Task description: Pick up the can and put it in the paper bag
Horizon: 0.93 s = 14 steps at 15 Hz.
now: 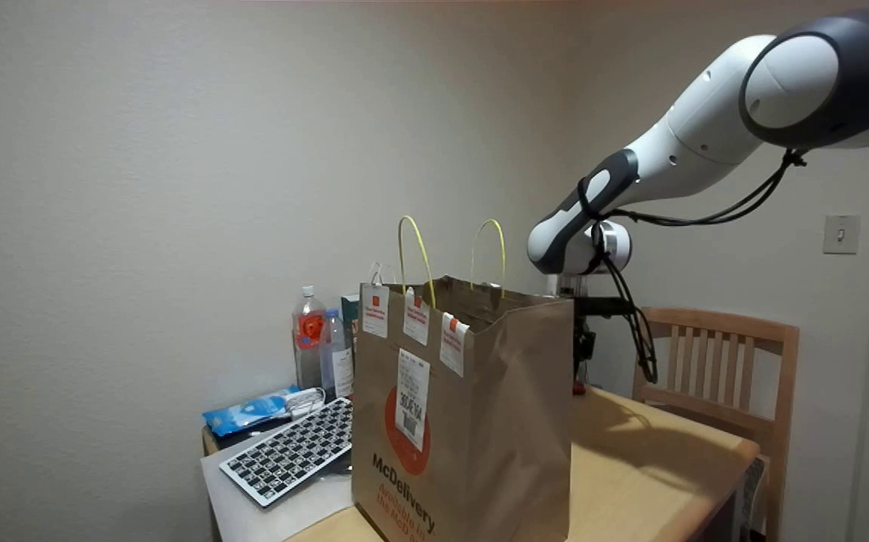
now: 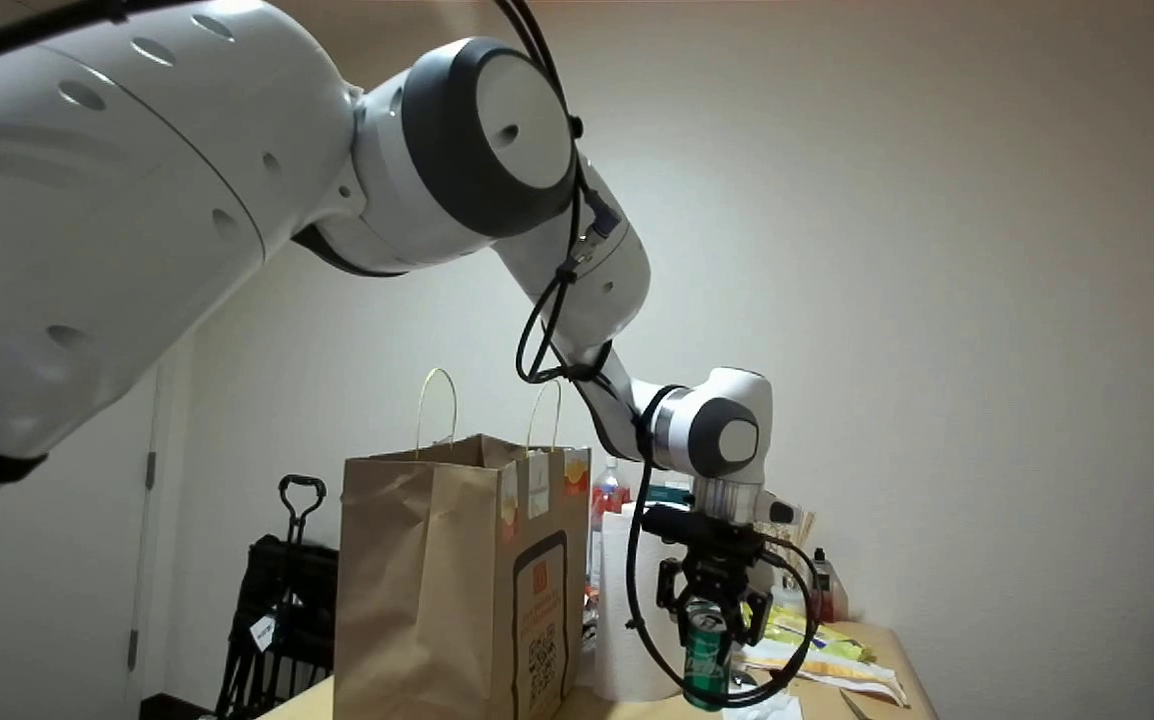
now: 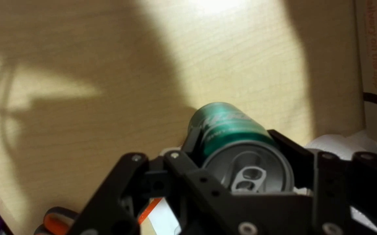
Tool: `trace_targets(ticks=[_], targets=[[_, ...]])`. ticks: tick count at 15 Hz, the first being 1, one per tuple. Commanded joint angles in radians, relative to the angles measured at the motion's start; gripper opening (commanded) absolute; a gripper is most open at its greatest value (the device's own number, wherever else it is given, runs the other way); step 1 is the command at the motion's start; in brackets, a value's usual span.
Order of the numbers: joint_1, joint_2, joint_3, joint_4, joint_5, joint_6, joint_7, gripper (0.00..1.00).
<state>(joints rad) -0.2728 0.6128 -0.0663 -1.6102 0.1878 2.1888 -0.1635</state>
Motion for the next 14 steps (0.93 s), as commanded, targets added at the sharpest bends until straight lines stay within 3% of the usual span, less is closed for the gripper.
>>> trace_targets(ticks=[1, 2, 8, 14], targets=[[-0.001, 0.006, 0.000, 0.004, 0.000, -0.003, 0.000, 0.52], [-0.001, 0.010, 0.000, 0.005, -0.001, -0.003, 0.000, 0.27], [0.027, -0.113, 0.008, -0.069, -0.026, 0.020, -0.029, 0.27], [0.108, -0.273, -0.023, -0.138, -0.180, -0.043, 0.009, 0.27]])
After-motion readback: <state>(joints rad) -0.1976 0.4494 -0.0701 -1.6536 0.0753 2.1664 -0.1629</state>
